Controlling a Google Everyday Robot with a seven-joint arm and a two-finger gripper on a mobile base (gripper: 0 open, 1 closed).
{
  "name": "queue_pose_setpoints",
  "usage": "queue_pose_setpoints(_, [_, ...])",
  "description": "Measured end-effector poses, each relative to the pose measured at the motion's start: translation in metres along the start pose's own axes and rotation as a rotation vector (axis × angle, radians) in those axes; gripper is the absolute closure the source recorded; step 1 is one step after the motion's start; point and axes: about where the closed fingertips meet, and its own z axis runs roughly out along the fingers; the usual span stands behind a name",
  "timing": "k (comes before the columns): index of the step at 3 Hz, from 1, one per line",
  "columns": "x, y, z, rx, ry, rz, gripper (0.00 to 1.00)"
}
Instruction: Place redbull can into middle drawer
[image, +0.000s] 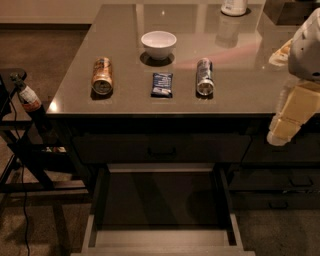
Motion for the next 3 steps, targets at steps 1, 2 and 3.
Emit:
queue_pose_setpoints(1, [-0.009,-0.022,0.019,0.01,-0.008,0.091,0.0])
queue_pose_setpoints(2, [-0.014,-0.052,0.046,-0.004,0.016,0.223,0.0])
queue_pose_setpoints(3, [-0.021,-0.075,0.07,-0.037,0.05,0.308,0.0])
